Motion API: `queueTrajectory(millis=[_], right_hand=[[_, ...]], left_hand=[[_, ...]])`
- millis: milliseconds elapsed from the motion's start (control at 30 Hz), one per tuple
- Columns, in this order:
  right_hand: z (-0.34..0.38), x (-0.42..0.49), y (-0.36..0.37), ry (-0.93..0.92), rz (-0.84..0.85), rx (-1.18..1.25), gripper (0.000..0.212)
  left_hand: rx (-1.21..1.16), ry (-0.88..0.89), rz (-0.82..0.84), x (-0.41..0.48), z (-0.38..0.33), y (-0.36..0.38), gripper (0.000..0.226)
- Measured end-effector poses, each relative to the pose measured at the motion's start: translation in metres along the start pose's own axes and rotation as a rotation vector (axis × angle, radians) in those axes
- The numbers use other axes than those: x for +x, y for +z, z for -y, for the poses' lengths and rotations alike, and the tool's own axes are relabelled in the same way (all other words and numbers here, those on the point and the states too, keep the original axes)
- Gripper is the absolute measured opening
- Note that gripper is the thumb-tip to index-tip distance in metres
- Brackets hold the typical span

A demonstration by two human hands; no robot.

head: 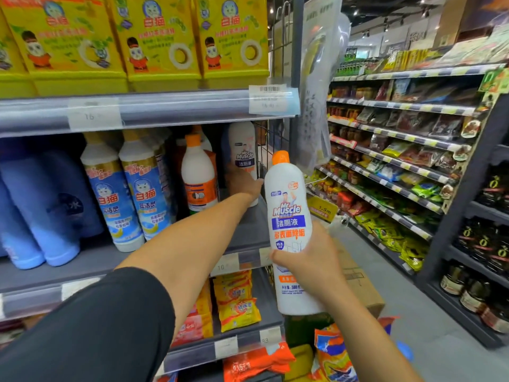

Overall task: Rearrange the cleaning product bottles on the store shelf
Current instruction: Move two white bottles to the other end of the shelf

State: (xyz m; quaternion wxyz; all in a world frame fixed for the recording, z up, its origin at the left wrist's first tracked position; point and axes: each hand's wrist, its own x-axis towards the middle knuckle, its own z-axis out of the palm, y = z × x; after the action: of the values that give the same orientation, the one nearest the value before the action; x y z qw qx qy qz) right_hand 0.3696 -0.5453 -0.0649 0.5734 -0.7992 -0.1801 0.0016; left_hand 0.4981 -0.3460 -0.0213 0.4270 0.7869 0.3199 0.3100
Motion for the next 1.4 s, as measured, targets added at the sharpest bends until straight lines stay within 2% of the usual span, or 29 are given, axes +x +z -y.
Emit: queueTrajectory(millis=[100,167,367,600,733,1067,1267,1400], right_hand=[[0.0,0.005,0.001,0.024,0.003,0.011,0.063],[-0.001,0.007,0.0,0.043,0.011,0.032,0.061],[-0.003,0.005,-0.008,0.069,0.027,0.061,0.06],[0.007,0.003,-0.011,0.06,0.035,0.072,0.056],[0.009,0.0,-0.009,0.062,0.047,0.087,0.058],[0.023,-0.033,-0.004,0.073,0.082,0.162,0.056],[0.043,-0.074,0.004,0.076,0.106,0.343,0.042],[0.066,-0.115,0.027,0.024,0.195,0.454,0.021]], left_hand=[[-0.149,-0.05,-0.069,0.007,-0.001,0.005,0.05],[-0.192,-0.064,-0.06,0.012,-0.002,0.007,0.05],[-0.05,0.034,0.011,0.012,0.003,0.008,0.091],[-0.042,0.056,0.044,-0.01,-0.004,-0.016,0.082],[0.038,0.182,0.132,-0.036,-0.002,-0.044,0.08],[-0.017,0.131,0.336,-0.124,0.013,-0.126,0.061],[-0.127,0.055,0.247,-0.187,0.046,-0.195,0.05],[-0.231,0.004,0.185,-0.23,0.076,-0.266,0.054]])
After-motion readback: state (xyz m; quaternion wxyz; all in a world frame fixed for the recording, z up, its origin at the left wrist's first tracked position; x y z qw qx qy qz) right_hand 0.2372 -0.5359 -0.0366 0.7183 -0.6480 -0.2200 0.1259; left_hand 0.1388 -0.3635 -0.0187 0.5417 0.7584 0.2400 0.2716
